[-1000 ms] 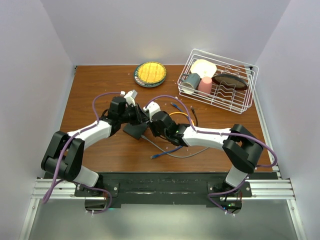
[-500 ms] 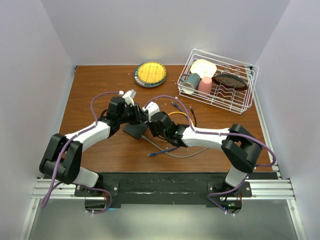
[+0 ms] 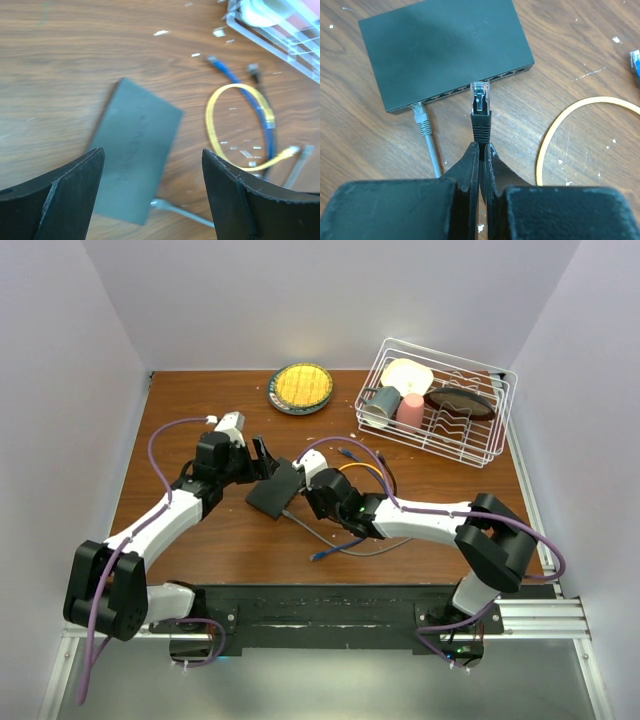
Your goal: Insert the plug into the switch port
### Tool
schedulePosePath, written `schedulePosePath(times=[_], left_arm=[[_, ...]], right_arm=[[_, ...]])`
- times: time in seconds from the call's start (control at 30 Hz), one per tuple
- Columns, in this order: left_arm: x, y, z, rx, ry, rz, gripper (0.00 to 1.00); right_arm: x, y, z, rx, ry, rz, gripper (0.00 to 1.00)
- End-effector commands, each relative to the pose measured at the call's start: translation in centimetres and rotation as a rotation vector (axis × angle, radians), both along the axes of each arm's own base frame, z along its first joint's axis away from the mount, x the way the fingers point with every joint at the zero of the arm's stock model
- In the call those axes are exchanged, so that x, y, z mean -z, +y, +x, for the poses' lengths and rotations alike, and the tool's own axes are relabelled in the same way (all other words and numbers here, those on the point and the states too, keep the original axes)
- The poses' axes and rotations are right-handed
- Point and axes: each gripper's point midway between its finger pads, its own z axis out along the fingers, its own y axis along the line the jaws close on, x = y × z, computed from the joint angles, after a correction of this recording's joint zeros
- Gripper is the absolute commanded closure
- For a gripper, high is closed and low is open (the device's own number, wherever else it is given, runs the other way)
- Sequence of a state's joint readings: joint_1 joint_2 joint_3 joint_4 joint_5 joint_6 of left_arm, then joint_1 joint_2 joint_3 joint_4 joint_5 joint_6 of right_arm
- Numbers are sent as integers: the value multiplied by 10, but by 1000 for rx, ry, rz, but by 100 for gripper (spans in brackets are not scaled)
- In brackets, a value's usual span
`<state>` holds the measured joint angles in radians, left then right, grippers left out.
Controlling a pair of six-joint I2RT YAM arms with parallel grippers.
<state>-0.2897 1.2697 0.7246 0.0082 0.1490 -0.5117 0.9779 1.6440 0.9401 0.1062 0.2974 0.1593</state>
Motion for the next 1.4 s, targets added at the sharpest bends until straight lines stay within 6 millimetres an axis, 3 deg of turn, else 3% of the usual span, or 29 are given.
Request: schedulePosePath(times=[0.0,0.17,0.37,0.87,1.07,1.37], left_arm=[[3,29,10,-83,-9,128,16],[18,34,11,-92,17,115,16],[19,37,25,-78,-14,110,14],[55,23,41,18,18,78,11],[57,21,41,40,15,80,11],[63,16,41,75,25,71,11]], right_arm=[[-5,-2,-3,-22,-9,3,100],[2,4,-6,-50,11,6,100],[12,15,-9,-98,44,-6,100],[41,31,-14,-194,142,-99,100],[44,28,-25,-226,226,-159,100],[49,24,-20,-215,230,-222,100]])
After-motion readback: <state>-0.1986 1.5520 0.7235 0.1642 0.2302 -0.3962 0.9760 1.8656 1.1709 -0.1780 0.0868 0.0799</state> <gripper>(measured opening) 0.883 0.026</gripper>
